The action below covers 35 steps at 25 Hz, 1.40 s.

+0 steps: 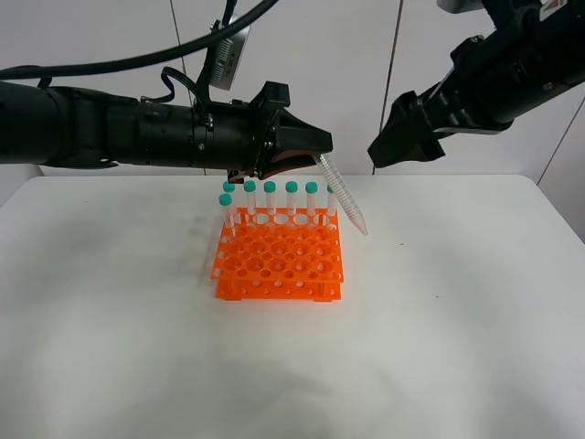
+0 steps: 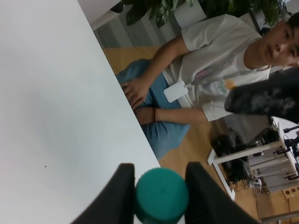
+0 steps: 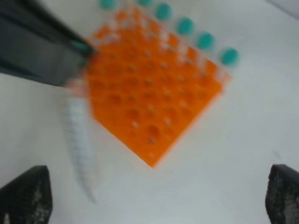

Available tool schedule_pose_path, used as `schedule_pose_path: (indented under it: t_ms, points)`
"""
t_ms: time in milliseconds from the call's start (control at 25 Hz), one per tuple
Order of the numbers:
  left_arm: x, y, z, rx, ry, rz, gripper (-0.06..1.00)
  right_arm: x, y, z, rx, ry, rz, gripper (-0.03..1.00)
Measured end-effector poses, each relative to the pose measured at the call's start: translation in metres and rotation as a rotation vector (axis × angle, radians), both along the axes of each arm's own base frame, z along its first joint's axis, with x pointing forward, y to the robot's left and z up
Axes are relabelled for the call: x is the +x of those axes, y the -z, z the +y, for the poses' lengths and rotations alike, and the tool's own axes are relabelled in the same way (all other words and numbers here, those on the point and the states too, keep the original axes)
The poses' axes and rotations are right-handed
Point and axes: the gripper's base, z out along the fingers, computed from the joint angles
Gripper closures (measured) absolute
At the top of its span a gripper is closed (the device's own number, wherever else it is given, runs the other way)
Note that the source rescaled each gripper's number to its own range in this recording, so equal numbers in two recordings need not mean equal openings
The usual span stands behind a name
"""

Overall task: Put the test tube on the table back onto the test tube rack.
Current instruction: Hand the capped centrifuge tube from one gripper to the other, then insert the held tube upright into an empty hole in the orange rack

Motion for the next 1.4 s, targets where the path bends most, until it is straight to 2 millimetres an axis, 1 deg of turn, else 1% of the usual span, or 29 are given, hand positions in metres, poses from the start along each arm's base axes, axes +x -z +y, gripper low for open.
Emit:
schedule_pose_path:
  t_ms: [240, 320, 480, 560, 640, 800, 960, 1040, 1120, 1280, 1400]
  points:
    - [0.000, 0.000, 0.000, 0.001, -0.002, 0.000, 0.94, 0.023, 0.017, -0.041, -0.028, 0.261, 0.097, -0.03]
    - [0.000, 0.000, 0.000, 0.001, -0.002, 0.000, 0.94, 0.030, 0.026, -0.053, -0.044, 0.334, 0.148, -0.03]
    - [0.000, 0.000, 0.000, 0.001, -0.002, 0.001, 0.94, 0.044, 0.054, -0.070, -0.064, 0.468, 0.301, -0.03]
    - [0.000, 0.000, 0.000, 0.000, -0.003, 0.002, 0.94, 0.046, 0.066, -0.074, -0.097, 0.508, 0.387, -0.03]
    - [0.000, 0.000, 0.000, 0.000, -0.003, 0.002, 0.94, 0.043, 0.070, -0.076, -0.137, 0.524, 0.448, -0.03]
    - [0.000, 0.000, 0.000, 0.000, -0.003, 0.002, 0.94, 0.038, 0.069, -0.079, -0.164, 0.546, 0.481, -0.03]
    - [0.000, 0.000, 0.000, 0.000, -0.002, 0.003, 0.94, 0.034, 0.066, -0.079, -0.143, 0.567, 0.475, -0.03]
    - [0.000, 0.000, 0.000, 0.000, -0.002, 0.003, 0.94, 0.025, 0.064, -0.079, -0.141, 0.567, 0.469, -0.03]
    - [0.000, 0.000, 0.000, 0.000, -0.002, 0.003, 0.94, 0.008, 0.065, -0.083, -0.167, 0.570, 0.467, -0.03]
    - [0.000, 0.000, 0.000, -0.004, 0.003, 0.003, 0.94, -0.038, 0.073, -0.089, -0.191, 0.570, 0.478, -0.03]
    - [0.000, 0.000, 0.000, -0.004, 0.004, 0.003, 0.94, -0.082, 0.080, -0.093, -0.182, 0.571, 0.469, -0.03]
